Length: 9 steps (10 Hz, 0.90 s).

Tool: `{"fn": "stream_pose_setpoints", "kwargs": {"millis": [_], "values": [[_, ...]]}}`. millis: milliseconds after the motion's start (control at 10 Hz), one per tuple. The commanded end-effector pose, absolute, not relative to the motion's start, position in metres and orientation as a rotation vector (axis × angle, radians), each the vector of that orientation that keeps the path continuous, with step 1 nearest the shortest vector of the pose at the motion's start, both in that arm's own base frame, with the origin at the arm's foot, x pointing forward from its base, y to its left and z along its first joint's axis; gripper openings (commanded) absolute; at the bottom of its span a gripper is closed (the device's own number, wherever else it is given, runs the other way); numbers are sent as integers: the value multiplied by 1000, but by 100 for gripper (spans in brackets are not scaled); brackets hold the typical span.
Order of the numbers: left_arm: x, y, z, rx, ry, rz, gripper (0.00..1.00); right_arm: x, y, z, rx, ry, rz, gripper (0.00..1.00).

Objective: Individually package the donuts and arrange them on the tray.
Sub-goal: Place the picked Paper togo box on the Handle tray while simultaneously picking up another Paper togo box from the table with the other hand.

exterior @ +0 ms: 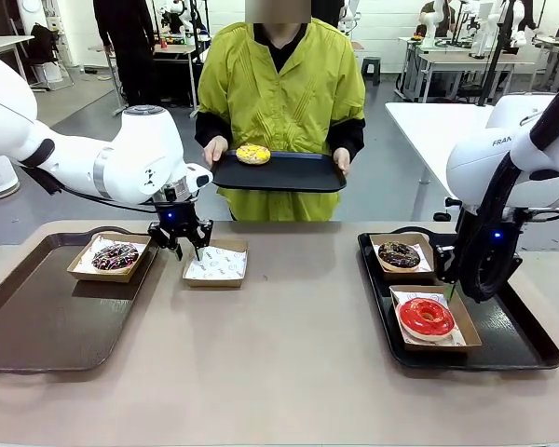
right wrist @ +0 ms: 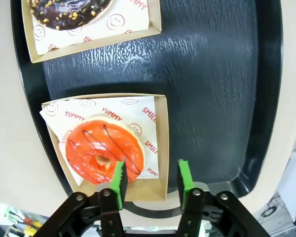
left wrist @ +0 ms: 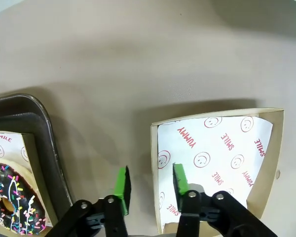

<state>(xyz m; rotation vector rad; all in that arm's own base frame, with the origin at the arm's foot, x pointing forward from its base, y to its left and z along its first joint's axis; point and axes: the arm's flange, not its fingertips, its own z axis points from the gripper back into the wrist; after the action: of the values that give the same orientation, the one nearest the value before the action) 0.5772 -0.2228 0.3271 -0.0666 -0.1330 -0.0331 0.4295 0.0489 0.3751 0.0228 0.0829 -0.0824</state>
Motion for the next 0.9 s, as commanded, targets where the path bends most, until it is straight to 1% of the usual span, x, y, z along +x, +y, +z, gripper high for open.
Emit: {"fn": "stream_pose_setpoints", "kwargs": {"millis": [0,100,700,800], "values": [[580,-226,330,-76,-117,-23,5,432,48,375,51,92,-84,96],[580,-226,330,-77,-115,-23,0,432,48,376,52,93,-84,100],[581,-225,335,-67,-115,-5,0,433,44,378,71,90,-89,100],[580,-226,339,-58,-106,5,0,431,38,385,112,71,-61,100]]}}
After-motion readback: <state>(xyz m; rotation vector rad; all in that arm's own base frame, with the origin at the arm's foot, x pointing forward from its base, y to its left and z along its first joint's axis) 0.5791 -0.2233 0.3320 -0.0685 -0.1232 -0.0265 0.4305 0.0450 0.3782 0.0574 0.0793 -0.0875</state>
